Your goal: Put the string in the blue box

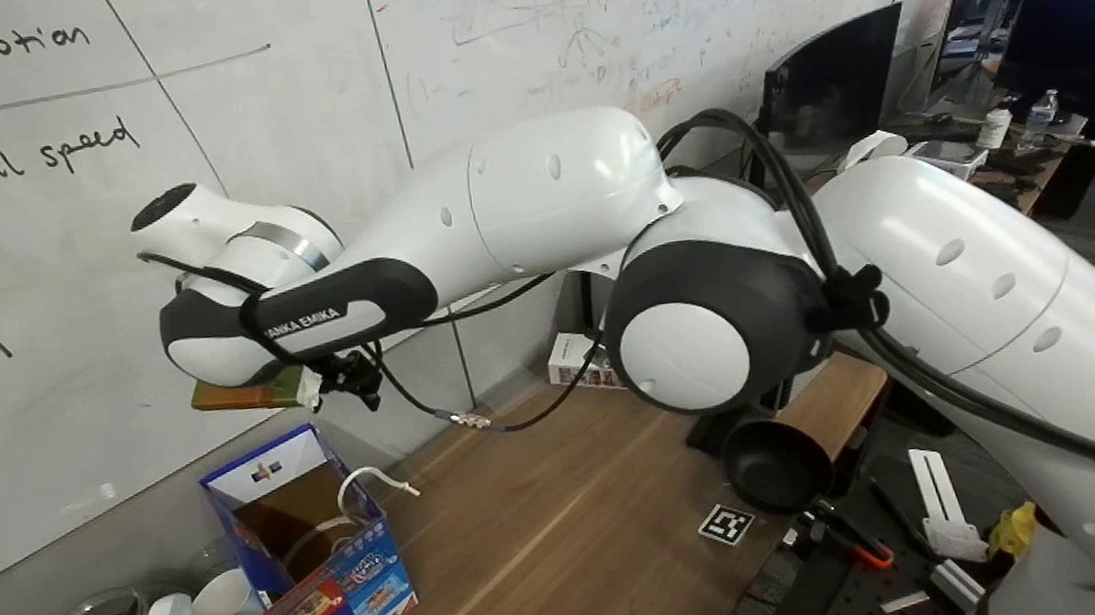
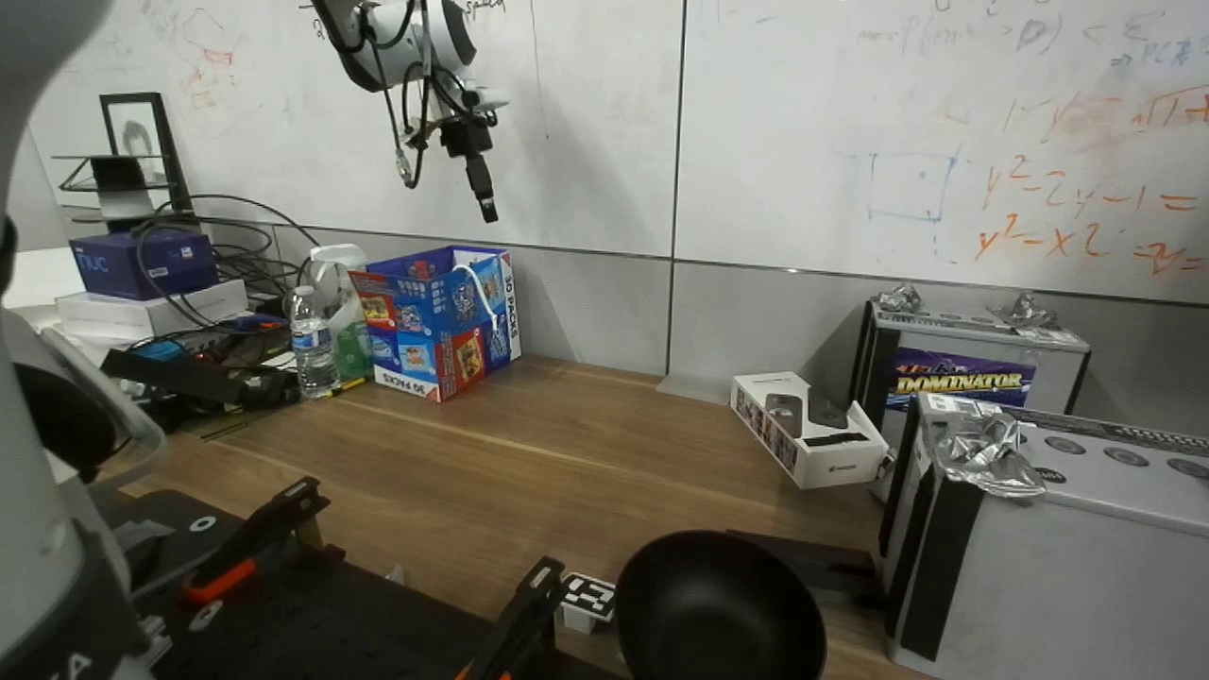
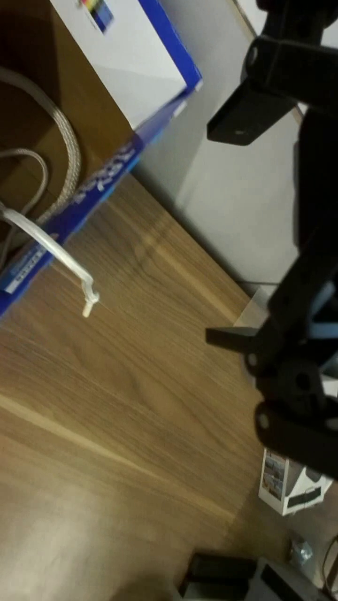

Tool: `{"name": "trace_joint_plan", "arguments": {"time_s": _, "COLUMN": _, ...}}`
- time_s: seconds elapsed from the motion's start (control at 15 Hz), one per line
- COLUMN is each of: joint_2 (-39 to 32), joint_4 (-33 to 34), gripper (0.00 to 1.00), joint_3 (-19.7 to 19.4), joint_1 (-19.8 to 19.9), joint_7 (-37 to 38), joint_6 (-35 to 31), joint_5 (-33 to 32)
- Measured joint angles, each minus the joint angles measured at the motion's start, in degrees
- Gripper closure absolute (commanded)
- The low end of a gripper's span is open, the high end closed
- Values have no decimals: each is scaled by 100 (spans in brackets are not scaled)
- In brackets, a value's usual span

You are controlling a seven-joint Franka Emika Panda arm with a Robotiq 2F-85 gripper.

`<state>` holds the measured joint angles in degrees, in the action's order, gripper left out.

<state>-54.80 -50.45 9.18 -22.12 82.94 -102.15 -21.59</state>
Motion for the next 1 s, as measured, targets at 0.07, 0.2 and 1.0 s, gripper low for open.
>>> {"name": "trace_joint_plan", "arguments": {"time_s": 0.07, "joint_2": -9, "joint_4": -23, "gripper": 0, "joint_3": -35, "joint_1": 71, "joint_7": 159, "joint_6": 158, "joint_5": 57}}
{"name": "trace_joint_plan", "arguments": {"time_s": 0.2, "joint_2": -38, "joint_4": -78, "gripper": 0, "joint_3": -59, "joint_1": 218, "joint_7": 465, "joint_6": 431, "joint_5": 207}}
{"name": "trace_joint_plan", "arguments": {"time_s": 1.0, "joint_2": -487, "joint_4": -444, "gripper": 0, "joint_3": 494, "joint_1": 1079, "joint_7": 771, "joint_6": 546, "joint_5": 2393}}
